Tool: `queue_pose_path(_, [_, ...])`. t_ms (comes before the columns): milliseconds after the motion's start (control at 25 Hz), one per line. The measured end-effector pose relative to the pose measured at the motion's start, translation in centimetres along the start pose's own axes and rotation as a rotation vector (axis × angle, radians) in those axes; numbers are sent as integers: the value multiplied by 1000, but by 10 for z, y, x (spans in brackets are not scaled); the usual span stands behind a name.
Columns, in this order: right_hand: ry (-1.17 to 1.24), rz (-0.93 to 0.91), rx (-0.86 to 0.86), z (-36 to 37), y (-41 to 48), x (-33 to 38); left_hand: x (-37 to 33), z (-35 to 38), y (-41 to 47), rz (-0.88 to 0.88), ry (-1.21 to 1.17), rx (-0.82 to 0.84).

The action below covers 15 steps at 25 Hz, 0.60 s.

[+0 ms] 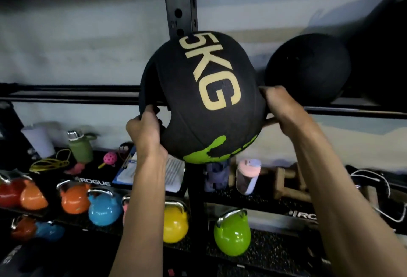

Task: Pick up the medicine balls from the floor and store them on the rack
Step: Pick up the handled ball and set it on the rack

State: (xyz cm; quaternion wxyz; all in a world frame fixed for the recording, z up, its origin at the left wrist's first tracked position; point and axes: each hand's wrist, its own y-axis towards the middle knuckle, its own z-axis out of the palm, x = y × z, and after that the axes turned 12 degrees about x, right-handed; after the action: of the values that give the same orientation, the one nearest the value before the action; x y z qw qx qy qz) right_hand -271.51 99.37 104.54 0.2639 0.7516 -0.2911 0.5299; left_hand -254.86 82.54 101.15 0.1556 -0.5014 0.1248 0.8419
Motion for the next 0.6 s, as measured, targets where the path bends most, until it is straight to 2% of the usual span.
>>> queue_pose_path(120, [-30, -88, -46, -21, 35, 40, -14, 29, 19, 69, -115, -25])
queue_pose_path(280, [-170, -170, 40, -42, 69, 71, -24, 64, 34, 130, -183, -73])
queue_pose_path(440, [-256, -174, 130, -64, 105, 81, -24, 92, 41, 136, -194, -105])
queue_pose_path(600, [-282, -95, 148, -71, 130, 61, -5, 104, 39, 125, -177, -151])
